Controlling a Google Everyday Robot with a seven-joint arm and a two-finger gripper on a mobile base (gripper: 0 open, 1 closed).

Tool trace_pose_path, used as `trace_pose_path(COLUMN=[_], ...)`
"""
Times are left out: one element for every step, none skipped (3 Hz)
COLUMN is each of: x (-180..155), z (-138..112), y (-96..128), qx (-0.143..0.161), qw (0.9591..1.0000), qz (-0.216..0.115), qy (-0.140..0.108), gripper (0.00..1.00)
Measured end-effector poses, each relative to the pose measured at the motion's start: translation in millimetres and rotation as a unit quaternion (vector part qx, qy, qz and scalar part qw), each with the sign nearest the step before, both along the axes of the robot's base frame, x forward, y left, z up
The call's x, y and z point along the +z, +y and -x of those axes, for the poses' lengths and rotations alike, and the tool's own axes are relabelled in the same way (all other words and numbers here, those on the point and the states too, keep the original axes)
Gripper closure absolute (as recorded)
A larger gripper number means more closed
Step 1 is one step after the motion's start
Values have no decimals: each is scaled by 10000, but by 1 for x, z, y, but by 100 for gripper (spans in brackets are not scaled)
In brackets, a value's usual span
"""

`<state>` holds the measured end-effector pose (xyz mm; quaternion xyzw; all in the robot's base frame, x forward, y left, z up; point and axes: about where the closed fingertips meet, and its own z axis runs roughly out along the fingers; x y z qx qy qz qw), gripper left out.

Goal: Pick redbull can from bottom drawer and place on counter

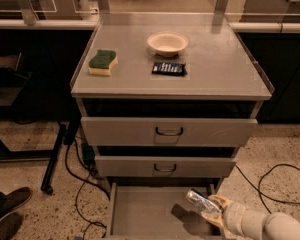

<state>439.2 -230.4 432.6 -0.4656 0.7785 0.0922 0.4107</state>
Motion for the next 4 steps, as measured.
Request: trace_pose_path(x=[27,27,51,110], z=[1,1,-2,-5], y=[-9,-10,-13,-26], qx=[18,11,-84,-233], qw=[9997,9997,9989,9946], qz=[52,49,22,79], qy=[-224,-228,-468,-1010], gripper=[100,100,100,100])
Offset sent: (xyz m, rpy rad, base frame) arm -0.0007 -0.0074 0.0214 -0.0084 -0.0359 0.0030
